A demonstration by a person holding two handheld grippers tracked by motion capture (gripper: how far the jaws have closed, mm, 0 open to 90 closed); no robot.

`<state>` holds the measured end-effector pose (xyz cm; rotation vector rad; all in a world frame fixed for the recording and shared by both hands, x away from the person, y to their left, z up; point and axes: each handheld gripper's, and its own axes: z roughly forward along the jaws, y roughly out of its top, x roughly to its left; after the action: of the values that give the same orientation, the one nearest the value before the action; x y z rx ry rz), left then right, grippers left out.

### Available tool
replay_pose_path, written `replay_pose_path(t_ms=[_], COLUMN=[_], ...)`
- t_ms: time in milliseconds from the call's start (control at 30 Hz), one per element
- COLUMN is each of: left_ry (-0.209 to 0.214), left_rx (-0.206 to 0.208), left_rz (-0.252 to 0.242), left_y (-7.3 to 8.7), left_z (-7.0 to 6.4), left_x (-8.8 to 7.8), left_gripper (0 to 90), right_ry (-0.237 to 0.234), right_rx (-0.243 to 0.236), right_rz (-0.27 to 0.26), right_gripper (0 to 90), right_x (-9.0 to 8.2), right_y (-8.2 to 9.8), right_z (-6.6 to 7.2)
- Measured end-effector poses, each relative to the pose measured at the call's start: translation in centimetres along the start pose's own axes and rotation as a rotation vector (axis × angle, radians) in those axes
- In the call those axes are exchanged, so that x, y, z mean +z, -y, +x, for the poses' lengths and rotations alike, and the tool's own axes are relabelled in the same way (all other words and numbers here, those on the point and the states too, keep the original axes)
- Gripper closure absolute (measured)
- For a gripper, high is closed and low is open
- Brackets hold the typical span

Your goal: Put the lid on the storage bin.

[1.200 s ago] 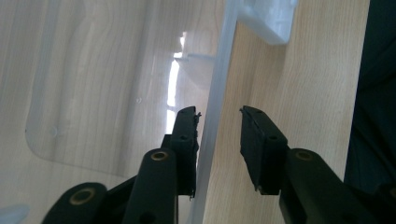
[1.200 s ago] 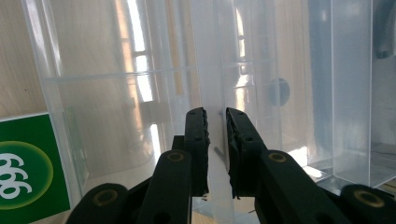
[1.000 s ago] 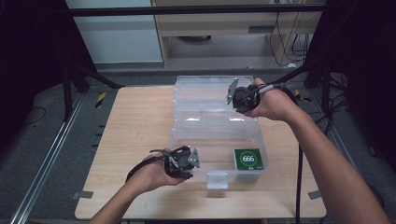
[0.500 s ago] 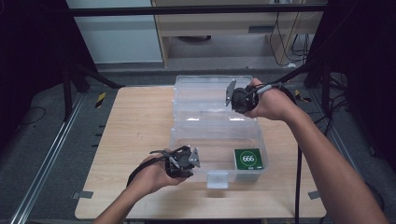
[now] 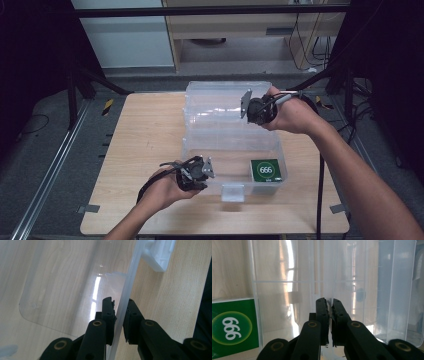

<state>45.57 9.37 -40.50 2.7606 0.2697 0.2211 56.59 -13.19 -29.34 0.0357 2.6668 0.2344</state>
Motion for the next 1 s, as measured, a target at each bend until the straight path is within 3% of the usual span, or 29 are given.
replay_pose_path(t_ms=[233, 467, 867, 1000], left_ry=[-0.005, 0.002, -0.008, -0.014], left_rx=[-0.005, -0.01, -0.029, -0.027], left_rz=[-0.015, -0.015, -0.022, -0.027], left_y=[0.1, 0.0, -0.4, -0.4], left_z=[-0.1, 0.0, 0.4, 0.3], left_x=[0.1, 0.2, 0.4, 0.5], left_gripper=[80.3, 80.2, 80.1, 79.9], right_ry=[0.027, 0.022, 0.022, 0.029], right_rx=[-0.011, -0.015, -0.003, -0.009], right_rz=[-0.05, -0.074, -0.051, -0.06], right_gripper=[86.0, 86.2, 85.7, 86.0], right_x=[-1.2, -1.9, -1.4, -1.6], right_y=[0.4, 0.5, 0.6, 0.6], right_z=[1.8, 2.9, 1.8, 2.1])
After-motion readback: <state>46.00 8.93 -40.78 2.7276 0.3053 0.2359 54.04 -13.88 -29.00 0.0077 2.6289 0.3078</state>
